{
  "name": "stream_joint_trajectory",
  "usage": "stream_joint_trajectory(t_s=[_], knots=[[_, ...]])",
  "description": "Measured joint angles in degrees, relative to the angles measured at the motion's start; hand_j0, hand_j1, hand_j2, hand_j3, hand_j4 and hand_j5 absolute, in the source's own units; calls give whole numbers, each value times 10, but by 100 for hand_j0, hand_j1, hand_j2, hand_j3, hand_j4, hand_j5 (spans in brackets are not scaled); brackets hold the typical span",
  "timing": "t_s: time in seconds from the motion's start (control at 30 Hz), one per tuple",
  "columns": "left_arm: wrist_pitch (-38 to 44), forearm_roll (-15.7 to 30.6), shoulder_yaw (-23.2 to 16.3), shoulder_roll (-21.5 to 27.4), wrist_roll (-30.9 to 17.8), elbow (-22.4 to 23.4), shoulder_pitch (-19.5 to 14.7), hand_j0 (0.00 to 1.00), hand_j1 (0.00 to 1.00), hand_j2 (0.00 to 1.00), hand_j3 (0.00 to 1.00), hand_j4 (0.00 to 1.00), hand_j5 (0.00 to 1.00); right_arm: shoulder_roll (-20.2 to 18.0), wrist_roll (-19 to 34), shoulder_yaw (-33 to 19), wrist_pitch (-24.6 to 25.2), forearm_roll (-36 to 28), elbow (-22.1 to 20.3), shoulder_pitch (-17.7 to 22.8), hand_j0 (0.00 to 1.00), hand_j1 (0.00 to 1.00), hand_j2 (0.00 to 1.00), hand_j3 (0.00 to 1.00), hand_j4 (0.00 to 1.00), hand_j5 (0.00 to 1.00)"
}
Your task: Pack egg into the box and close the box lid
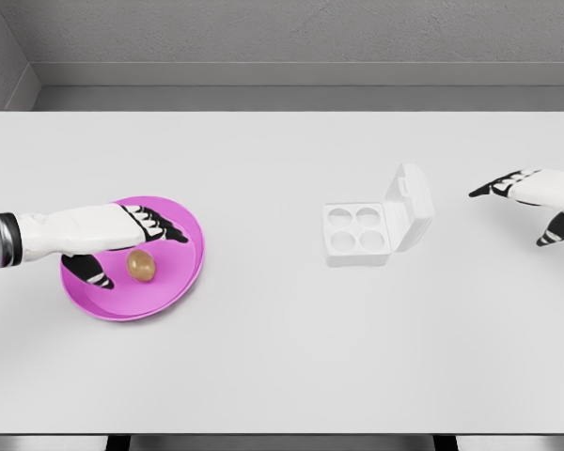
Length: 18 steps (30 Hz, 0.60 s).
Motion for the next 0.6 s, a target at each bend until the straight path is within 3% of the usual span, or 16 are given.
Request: stream_joint_trajectory(t_s=[0.2, 0.6], knots=[[0, -34, 1, -11, 3, 4, 0, 100, 100, 100, 100, 100, 100, -14, 0, -3, -10, 0, -24, 10, 100, 100, 100, 100, 100, 100], [-1, -27, 1, -36, 3, 25, 10, 100, 100, 100, 100, 100, 100, -20, 0, -5, -3, 0, -41, 11, 100, 100, 100, 100, 100, 100]])
